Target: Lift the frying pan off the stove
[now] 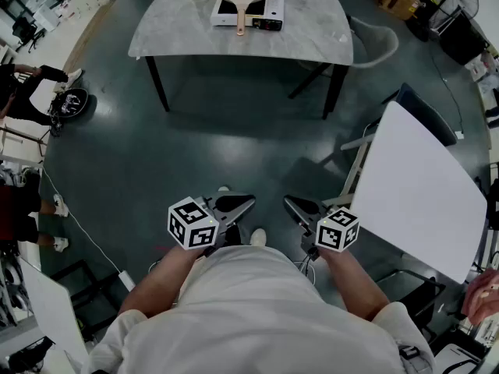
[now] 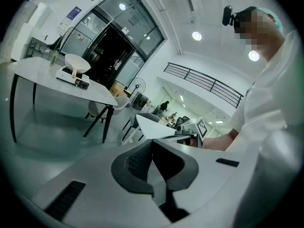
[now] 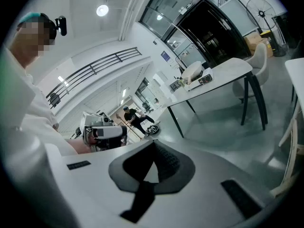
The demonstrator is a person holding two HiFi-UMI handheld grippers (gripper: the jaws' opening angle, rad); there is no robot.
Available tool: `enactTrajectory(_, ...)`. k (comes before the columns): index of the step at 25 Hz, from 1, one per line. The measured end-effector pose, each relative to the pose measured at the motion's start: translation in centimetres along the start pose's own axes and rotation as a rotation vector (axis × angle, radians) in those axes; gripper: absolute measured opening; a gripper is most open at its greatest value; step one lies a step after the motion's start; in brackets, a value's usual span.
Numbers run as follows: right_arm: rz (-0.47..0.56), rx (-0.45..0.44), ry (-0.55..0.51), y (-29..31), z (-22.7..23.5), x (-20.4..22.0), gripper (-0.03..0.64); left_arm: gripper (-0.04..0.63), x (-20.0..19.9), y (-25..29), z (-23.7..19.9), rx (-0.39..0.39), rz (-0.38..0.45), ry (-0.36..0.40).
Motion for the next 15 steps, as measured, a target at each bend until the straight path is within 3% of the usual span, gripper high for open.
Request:
enactTrajectory(6, -0.008, 0.025, -0.023, 5.1, 4.8, -3.8, 0.003, 0.02, -5.1, -0.2, -5.6, 0.007, 0.034, -0.017)
enactTrajectory(15, 0.001, 0.049, 0.025, 15.4, 13.7, -16.7, 0.006, 0.02, -20.6, 0.6, -15.1, 0.05, 0.08, -0.016)
Point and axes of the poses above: the fingertips, and each gripper's own axes: y forward along the fingers, z to its right, x out of its underside, the point moved 3 cm from there along -y, backward along the fingers, and after that the axes turned 14 degrees about -y, right-handed, at the moved point
